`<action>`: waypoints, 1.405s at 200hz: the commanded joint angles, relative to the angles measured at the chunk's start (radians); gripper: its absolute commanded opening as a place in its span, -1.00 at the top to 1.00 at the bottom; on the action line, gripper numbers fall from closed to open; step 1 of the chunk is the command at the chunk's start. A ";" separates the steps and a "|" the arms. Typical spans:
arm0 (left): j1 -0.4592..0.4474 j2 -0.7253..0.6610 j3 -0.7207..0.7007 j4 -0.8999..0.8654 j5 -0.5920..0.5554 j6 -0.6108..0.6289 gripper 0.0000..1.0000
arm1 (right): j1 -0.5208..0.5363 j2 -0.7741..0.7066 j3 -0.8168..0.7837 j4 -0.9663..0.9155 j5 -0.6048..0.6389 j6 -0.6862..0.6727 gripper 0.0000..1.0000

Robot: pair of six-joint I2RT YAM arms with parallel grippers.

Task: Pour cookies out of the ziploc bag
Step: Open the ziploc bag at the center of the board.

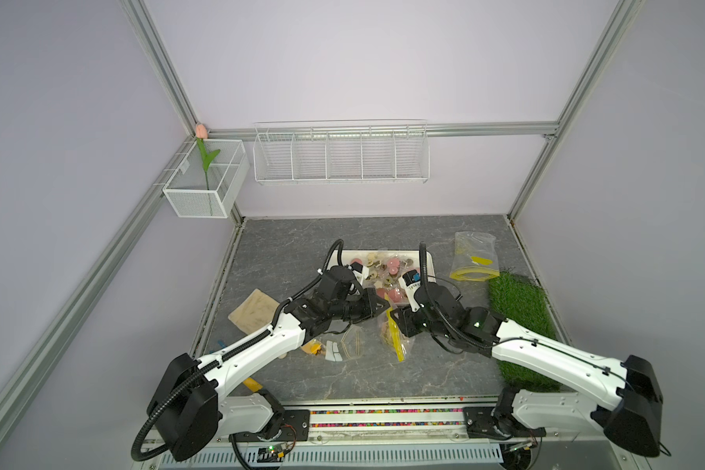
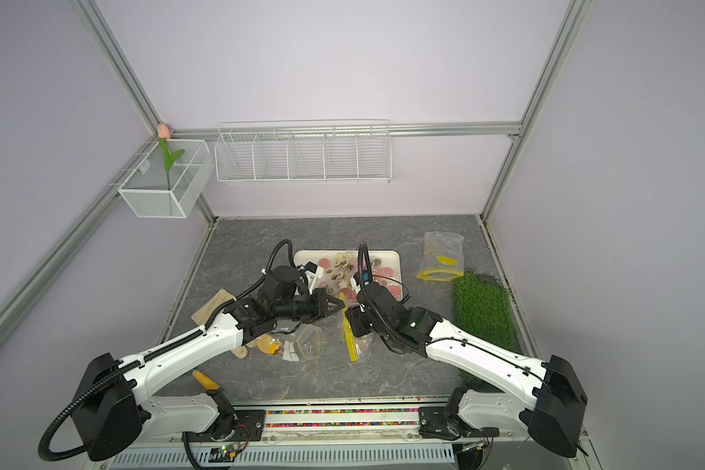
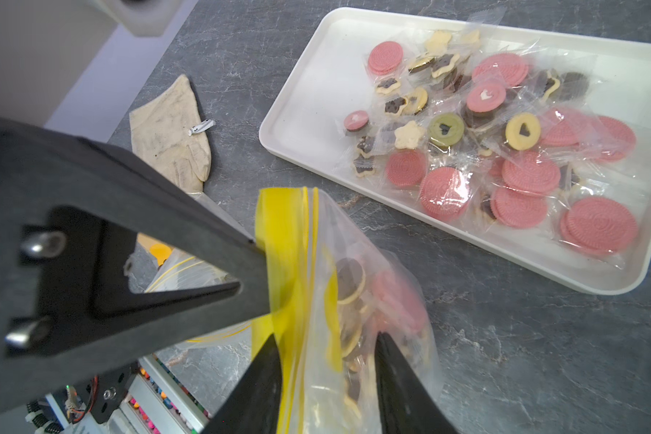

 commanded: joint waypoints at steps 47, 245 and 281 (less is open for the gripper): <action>0.002 0.006 0.036 0.012 0.002 -0.006 1.00 | 0.004 -0.004 0.021 -0.021 -0.014 -0.001 0.50; 0.002 0.001 0.041 0.007 0.029 0.019 1.00 | 0.014 0.007 0.017 -0.029 -0.029 0.014 0.84; 0.003 0.006 0.035 0.024 0.060 0.020 1.00 | 0.013 0.021 0.023 -0.025 -0.039 0.012 0.84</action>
